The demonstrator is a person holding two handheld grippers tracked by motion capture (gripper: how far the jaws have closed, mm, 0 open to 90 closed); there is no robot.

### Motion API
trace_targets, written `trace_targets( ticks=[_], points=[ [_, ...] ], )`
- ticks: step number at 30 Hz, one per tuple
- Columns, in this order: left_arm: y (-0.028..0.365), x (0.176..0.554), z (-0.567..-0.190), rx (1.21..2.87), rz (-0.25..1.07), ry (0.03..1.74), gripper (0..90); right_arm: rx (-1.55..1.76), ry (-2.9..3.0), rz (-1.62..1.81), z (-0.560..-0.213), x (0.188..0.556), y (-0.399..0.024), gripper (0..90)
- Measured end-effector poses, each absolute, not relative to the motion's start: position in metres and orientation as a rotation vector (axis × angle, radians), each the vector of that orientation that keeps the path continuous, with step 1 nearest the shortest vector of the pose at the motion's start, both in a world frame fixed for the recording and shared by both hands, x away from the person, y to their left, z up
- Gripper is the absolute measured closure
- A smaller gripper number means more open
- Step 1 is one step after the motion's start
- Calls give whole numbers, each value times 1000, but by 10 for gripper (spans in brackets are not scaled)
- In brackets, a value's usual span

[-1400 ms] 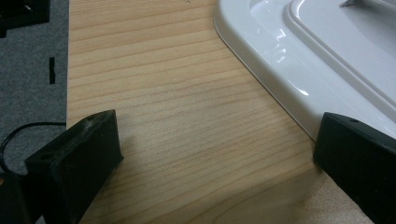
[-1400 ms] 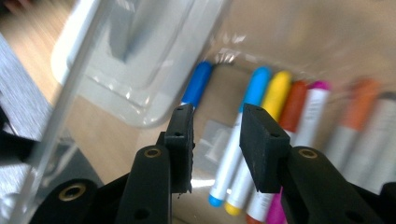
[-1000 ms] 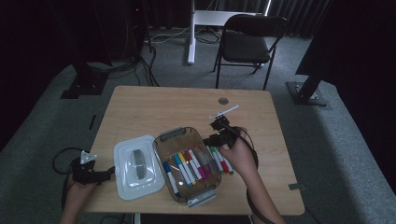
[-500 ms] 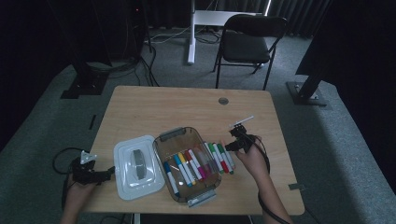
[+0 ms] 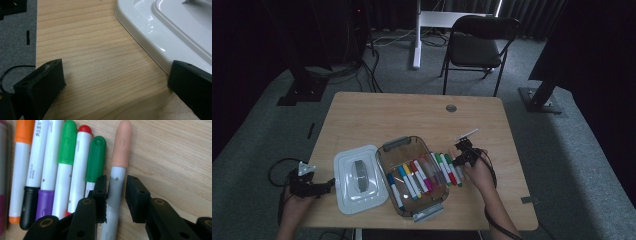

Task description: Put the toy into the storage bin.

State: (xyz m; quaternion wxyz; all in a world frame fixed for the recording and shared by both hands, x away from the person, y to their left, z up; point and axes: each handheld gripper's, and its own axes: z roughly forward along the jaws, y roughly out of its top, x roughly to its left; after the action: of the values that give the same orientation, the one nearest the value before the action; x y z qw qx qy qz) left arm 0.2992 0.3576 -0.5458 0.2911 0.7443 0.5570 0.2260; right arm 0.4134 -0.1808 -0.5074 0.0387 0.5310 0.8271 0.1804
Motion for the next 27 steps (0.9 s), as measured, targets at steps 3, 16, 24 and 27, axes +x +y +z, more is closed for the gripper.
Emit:
trace_targets(
  ticks=[3, 16, 24, 27],
  points=[
    [358, 299, -546, 1985, 603, 1485, 12, 1640, 2530, 550, -509, 414, -181, 724],
    [357, 299, -546, 1983, 604, 1489, 12, 1730, 2481, 560, -501, 414, -188, 763],
    [357, 299, -546, 1983, 604, 1489, 12, 1749, 2434, 614, -473, 407, -195, 764],
    [357, 299, -546, 1982, 604, 1489, 13, 1734, 2424, 650, -459, 402, -193, 764]
  ],
)
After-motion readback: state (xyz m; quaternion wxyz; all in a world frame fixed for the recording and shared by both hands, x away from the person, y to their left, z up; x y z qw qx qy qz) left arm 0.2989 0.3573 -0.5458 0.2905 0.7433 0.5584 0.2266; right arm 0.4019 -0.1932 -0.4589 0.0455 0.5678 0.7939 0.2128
